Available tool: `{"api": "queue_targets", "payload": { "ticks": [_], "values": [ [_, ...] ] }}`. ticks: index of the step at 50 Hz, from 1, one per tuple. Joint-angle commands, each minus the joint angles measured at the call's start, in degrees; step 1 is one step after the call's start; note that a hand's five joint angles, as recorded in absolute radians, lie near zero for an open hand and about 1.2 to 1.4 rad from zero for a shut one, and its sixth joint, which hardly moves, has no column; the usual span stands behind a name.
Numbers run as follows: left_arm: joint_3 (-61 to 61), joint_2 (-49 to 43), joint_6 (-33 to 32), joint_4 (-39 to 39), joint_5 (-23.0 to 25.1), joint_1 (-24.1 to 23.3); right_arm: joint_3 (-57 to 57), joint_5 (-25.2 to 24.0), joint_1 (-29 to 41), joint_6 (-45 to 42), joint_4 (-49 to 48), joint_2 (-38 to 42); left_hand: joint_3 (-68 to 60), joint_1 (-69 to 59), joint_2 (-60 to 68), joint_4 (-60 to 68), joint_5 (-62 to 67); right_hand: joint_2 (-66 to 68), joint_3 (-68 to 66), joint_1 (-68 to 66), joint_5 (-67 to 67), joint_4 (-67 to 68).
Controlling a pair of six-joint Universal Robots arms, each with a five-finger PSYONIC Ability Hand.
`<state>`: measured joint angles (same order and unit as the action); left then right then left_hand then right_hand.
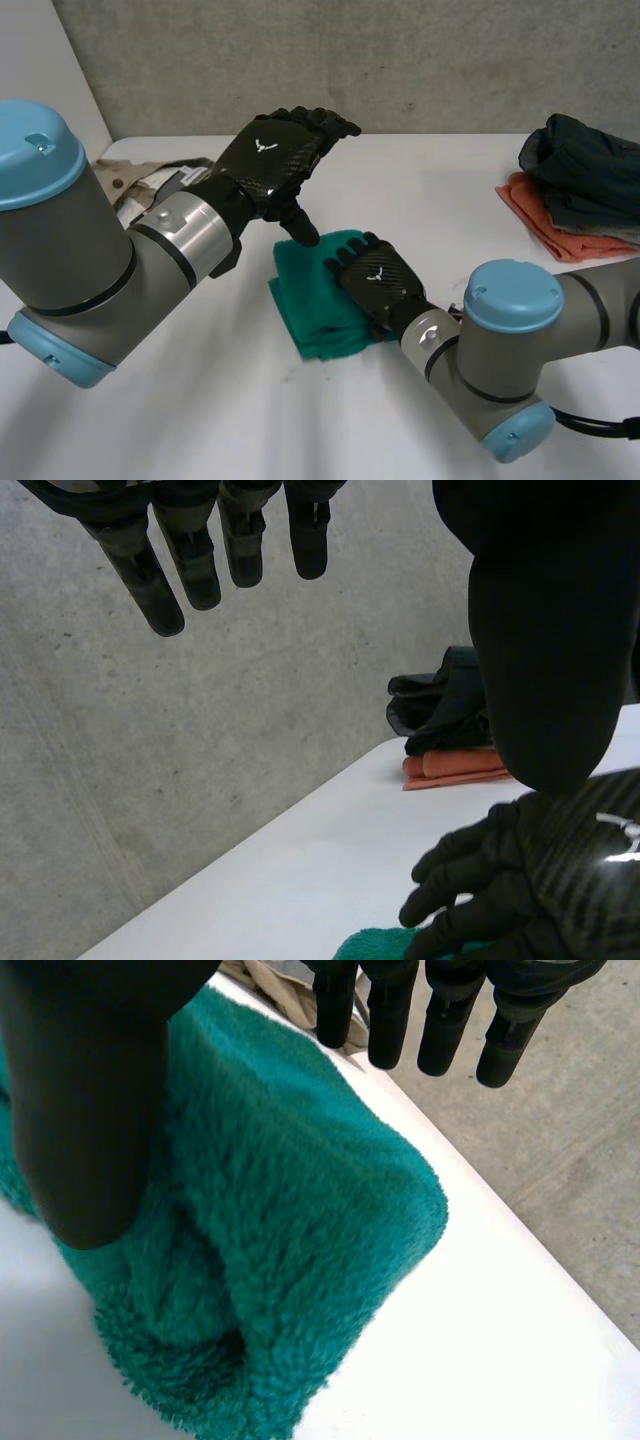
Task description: Fold the laundry.
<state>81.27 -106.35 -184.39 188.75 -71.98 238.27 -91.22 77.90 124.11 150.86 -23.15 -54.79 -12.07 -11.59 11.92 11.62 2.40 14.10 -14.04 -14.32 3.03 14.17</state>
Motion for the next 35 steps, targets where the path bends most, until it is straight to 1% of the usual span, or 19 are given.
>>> {"api": "queue_targets", "payload": {
  "ticks": [1, 14, 23, 35],
  "values": [
    [0.03, 0.00, 0.00, -0.05, 0.00, 0.00, -1.24, -0.12, -0.36, -0.04, 3.72, -2.52, 0.85, 0.37, -0.70, -0.40, -1.17, -2.84, 2.78, 3.06, -1.76, -2.91],
    [0.12, -0.08, 0.09, -0.14, 0.00, 0.00, 2.09, -0.65, -0.45, -0.66, 3.90, 2.75, 0.85, 0.37, -0.70, -0.40, -1.17, -1.16, 1.10, 1.38, -0.09, -1.23],
    [0.12, -0.17, 0.18, -0.05, 0.00, 0.00, 4.82, -0.74, -0.45, -1.27, 3.37, 5.04, 0.85, 0.37, -0.70, -0.40, -1.17, 2.70, -2.76, -2.49, 3.78, 2.64],
    [0.12, 0.00, 0.18, -0.14, 0.00, 0.00, 9.30, -0.82, -0.01, -1.54, 3.46, 7.33, 0.85, 0.37, -0.70, -0.40, -1.17, 3.55, -3.61, -3.33, 4.63, 3.48]
  ]
}}
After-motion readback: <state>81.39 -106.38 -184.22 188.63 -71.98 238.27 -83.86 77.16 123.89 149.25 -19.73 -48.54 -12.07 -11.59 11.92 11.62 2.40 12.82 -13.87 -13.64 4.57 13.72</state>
